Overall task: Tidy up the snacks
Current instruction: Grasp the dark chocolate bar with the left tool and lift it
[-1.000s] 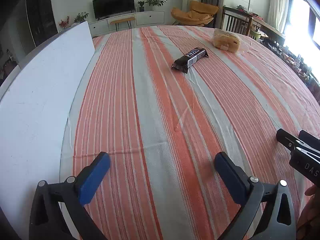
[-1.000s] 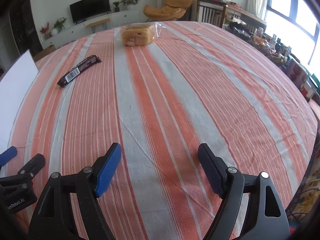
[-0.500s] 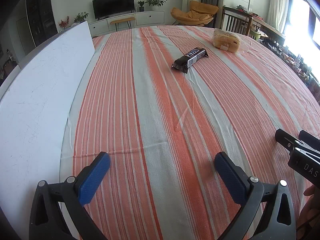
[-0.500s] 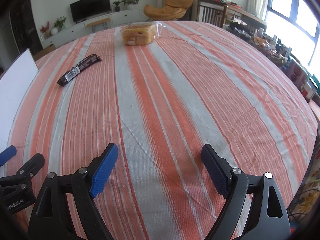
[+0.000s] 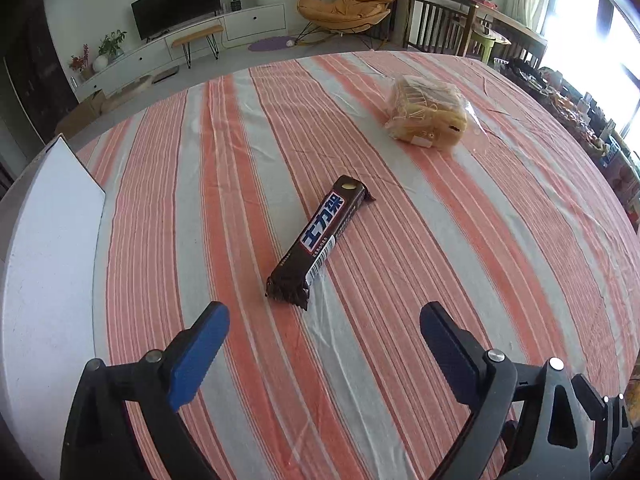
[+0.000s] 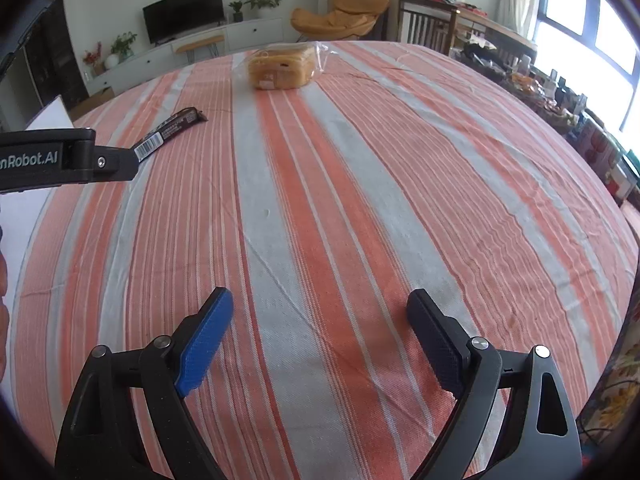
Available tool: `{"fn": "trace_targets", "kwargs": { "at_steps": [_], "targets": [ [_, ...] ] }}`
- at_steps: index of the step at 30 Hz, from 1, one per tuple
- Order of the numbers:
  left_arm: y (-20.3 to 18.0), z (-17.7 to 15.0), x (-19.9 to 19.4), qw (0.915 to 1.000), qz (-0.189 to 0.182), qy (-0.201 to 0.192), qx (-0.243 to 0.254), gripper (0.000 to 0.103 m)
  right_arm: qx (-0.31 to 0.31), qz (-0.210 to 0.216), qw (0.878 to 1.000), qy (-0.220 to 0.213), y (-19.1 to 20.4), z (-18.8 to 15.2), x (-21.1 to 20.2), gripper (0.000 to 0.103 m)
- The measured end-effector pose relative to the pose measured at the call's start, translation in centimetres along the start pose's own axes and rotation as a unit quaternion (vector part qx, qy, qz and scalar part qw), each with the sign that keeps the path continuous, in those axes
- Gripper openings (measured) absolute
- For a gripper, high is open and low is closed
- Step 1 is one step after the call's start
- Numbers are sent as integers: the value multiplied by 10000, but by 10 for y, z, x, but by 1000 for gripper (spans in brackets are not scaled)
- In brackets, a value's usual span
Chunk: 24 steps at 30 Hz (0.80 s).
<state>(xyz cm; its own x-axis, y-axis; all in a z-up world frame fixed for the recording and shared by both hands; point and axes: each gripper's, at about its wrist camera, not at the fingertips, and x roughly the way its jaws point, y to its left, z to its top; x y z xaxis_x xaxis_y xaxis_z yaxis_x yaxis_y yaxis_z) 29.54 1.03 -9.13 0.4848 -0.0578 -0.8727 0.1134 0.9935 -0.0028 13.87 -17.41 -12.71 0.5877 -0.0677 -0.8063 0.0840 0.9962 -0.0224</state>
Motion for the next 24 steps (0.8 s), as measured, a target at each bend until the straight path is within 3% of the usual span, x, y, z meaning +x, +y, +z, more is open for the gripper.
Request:
{"fn": "trace_targets", "kwargs": {
  "at_steps": [5,7,8,9,15,20,24],
  "targets": [
    [1,28,38,9998,88,157,84,75,-40,47,10000,17,1,1,1,94],
    [2,32,44,10000,-23,65,39,60,-51,62,10000,20,1,2,1,94],
    [5,32,43,10000,-56,-25,-73,34,-55,67,10000,20,1,2,1,94],
    [8,31,41,9997,57,-87,-207,17,-62,73,10000,20,1,2,1,94],
    [21,-16,18,9957,157,-199,-891,17,-77,92,9999,19,1,2,1,95],
    [15,-81,-17,9962,-23,-146,-863,17,-79,88,9999,19,1,2,1,95],
    [11,-118,-37,9969,-52,-384,-691,18,-78,85,9999,18,1,2,1,95]
  ]
}}
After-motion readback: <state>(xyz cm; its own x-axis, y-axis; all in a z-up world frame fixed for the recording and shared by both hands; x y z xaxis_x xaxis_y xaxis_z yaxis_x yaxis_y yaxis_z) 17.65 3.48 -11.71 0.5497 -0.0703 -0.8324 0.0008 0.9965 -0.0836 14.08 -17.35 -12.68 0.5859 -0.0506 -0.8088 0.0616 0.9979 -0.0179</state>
